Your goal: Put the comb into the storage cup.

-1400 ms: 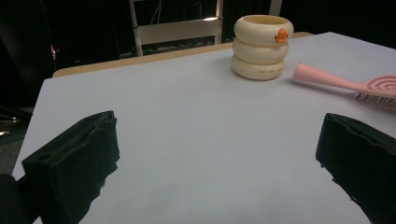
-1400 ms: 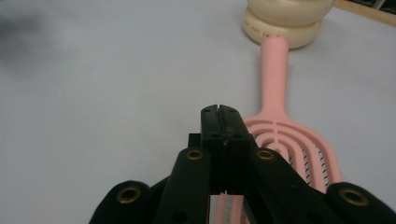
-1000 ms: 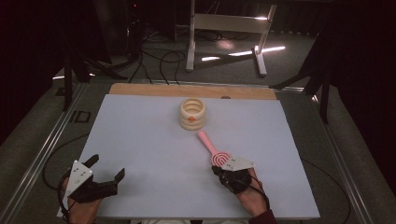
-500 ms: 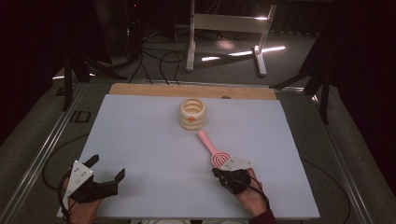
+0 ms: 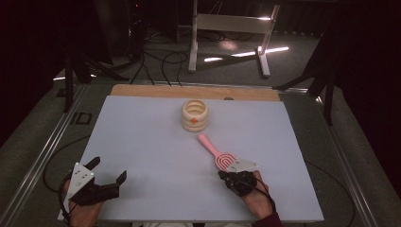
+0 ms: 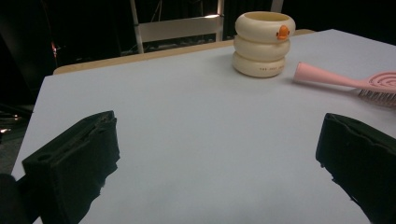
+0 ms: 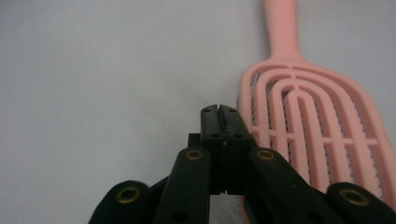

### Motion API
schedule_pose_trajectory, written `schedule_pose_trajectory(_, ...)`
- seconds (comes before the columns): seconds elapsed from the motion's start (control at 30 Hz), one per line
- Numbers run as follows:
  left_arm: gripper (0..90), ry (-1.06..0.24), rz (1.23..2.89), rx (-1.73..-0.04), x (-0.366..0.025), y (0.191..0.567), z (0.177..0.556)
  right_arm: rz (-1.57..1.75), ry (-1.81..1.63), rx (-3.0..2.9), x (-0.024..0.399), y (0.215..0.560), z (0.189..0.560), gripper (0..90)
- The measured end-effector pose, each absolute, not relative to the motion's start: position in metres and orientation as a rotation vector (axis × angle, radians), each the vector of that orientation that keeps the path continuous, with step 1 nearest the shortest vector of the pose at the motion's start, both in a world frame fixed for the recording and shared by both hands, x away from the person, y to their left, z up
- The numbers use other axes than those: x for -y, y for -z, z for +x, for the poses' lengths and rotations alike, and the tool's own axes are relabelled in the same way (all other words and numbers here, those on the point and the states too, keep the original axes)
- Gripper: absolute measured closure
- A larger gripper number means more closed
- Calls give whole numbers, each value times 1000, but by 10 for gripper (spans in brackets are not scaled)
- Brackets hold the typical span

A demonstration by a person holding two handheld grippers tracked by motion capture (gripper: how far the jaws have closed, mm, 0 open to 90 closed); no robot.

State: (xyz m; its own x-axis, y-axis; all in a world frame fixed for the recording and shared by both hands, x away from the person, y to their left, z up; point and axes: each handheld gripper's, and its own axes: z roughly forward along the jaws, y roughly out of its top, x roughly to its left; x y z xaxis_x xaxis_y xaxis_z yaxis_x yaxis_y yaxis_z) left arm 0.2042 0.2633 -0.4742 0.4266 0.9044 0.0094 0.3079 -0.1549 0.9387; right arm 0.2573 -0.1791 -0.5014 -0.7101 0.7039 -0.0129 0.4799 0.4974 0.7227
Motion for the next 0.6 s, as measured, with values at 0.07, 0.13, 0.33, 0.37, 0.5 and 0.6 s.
schedule_pose_trajectory(0.07,2,-755,1693,-1065,-263,474,204,1001,-1035,-2437,181,502,258,898)
schedule_pose_trajectory(0.13,1,-754,1693,-1065,-263,474,204,1006,-1035,-2434,182,501,258,899)
schedule_pose_trajectory(0.33,2,-754,1694,-1065,-263,474,204,1031,-1022,-2425,188,501,259,898)
schedule_pose_trajectory(0.37,1,-754,1693,-1066,-263,474,204,1041,-1024,-2423,189,501,259,899)
schedule_pose_trajectory(0.5,1,-754,1693,-1066,-263,474,204,1068,-1015,-2406,196,500,260,899)
schedule_pose_trajectory(0.6,2,-754,1693,-1066,-263,474,204,1098,-1012,-2391,201,500,261,899)
